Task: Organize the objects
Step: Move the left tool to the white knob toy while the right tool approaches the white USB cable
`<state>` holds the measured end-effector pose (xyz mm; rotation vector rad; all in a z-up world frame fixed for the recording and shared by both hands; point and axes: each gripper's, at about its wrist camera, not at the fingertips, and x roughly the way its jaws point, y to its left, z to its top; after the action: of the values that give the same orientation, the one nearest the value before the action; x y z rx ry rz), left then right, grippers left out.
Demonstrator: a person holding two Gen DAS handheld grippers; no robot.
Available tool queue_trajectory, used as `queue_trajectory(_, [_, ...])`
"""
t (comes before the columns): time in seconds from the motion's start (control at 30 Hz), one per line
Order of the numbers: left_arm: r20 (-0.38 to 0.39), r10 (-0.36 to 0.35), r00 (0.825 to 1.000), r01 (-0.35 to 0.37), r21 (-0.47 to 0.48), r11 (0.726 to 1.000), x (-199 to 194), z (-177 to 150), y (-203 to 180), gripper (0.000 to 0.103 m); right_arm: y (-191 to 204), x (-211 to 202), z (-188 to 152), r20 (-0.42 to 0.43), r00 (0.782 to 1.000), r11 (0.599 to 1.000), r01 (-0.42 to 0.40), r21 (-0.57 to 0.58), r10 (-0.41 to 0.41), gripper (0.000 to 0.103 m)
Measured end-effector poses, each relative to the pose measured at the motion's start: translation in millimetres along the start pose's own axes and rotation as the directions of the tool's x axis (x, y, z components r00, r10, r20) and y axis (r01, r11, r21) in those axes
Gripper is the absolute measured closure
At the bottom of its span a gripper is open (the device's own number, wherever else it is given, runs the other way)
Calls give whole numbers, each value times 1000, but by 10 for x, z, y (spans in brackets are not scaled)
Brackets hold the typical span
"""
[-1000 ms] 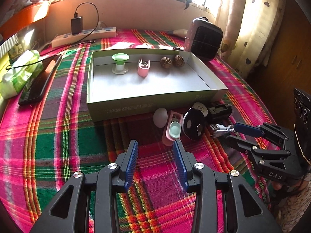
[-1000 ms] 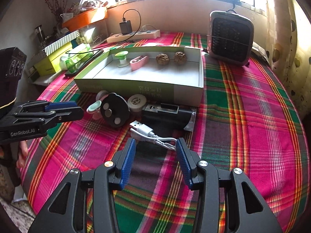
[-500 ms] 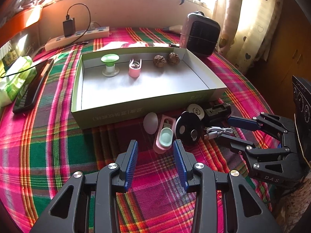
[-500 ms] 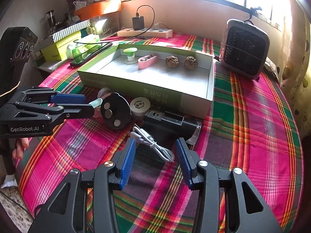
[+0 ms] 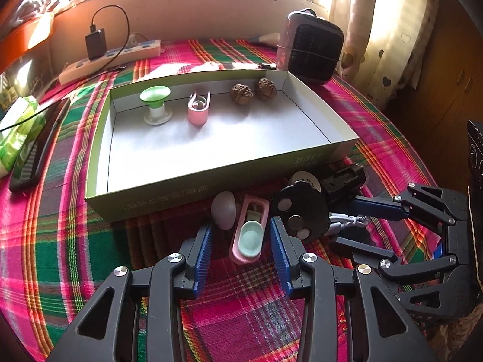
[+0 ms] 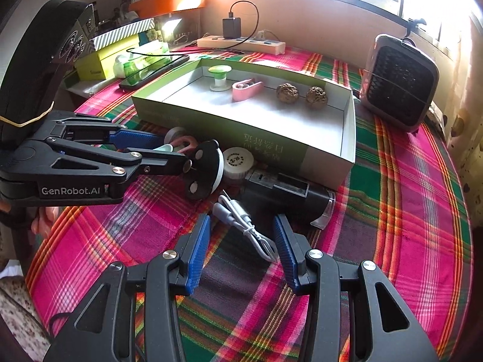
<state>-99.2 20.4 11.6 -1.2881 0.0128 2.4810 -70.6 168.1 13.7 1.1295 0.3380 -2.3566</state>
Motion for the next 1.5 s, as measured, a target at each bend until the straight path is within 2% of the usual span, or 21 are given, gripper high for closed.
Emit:
queue_trajectory(0.3, [9,9,1000,-9,-1,1000,14,22,3,68,-4,-24,-5,-3,999,999,36,23,-35,73])
queue_trajectory(0.33, [10,11,1000,-11,-1,1000,11,17,2,70,-3,-28,-7,-2,999,999,37,26,-37,77])
queue_trajectory(0.6, [3,-5,1000,5,-33,999,-35,-23,27,72,31,-61,-52,5,999,997,45,55,-45,83])
queue_trajectory(0.67, [1,-2,1000,2,-34,999,-53,-40,23,75,34,-71,-63,5,999,997,49,65,-49,84])
queue_trajectory(0.7, [-3,0,1000,0,-33,999,-57,-50,20,84,36,-78,-69,5,999,996,51,70,-51,85])
queue_trajectory(0.73, [-7,-3,1000,3,-32,999,-62,-62,18,86,40,-87,-77,5,998,996,55,74,-56,87])
queue_trajectory(1.07, [-2,-16,1000,16,-10,1000,-181,-188,6,87,62,-205,-170,23,997,989,69,130,-72,90])
queue_trajectory(1.23, [3,-73,997,72,58,996,-251,-301,-25,87,82,-249,-212,30,997,987,66,147,-72,90])
queue_trajectory(1.37, [2,-88,996,88,61,994,-295,-348,-27,87,106,-271,-228,30,997,987,65,150,-70,91])
queue_trajectory(1.5, [10,-128,992,127,85,988,-358,-382,-62,87,117,-301,-276,14,993,983,113,145,-116,92])
